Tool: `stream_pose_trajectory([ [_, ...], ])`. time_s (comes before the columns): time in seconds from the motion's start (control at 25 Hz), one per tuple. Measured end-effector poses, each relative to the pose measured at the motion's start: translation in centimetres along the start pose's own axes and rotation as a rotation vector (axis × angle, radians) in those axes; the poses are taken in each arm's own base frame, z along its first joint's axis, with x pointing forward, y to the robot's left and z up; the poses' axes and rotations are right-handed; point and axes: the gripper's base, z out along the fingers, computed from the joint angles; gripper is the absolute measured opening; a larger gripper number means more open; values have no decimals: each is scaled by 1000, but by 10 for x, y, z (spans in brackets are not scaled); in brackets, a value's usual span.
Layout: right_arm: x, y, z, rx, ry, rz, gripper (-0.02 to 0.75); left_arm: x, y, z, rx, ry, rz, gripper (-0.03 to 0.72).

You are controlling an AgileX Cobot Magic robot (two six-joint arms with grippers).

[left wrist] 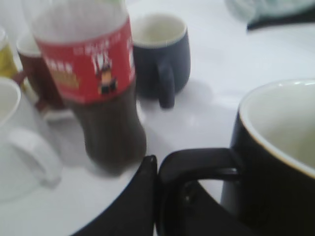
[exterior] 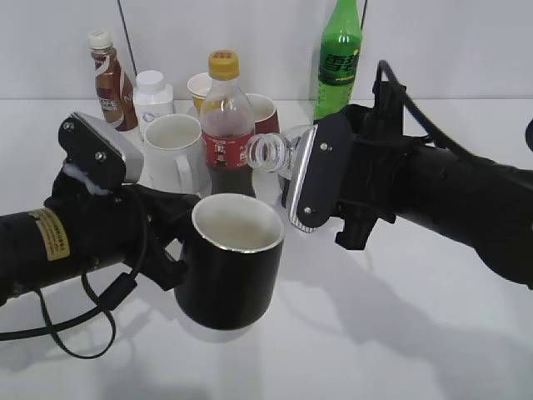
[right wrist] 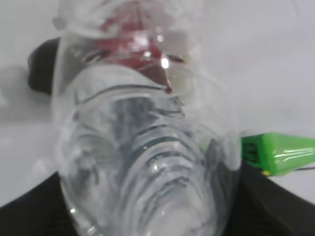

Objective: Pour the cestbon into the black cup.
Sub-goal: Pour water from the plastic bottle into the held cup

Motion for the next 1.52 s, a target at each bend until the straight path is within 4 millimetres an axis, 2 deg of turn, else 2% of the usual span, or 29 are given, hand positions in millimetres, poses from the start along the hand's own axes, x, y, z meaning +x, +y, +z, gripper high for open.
stream_pose_trajectory([
  [0.28,-1,-10,-1,107,-2,-185,484,2,-1,6,7,-36,-10,47],
  [0.56,-5,-12,-1,135,-40,-305,484,-12,1,11,5,-105,-4,47],
  [0.88,-8,-16,-2,189,-45,-374,484,-15,2,12,2,-117,-5,47],
  [1.08,-7,-16,-2,192,-41,-378,484,-15,2,12,2,-117,-5,47],
  [1.52,-3,-15,-1,172,1,-271,484,-15,2,12,2,-117,-5,47],
])
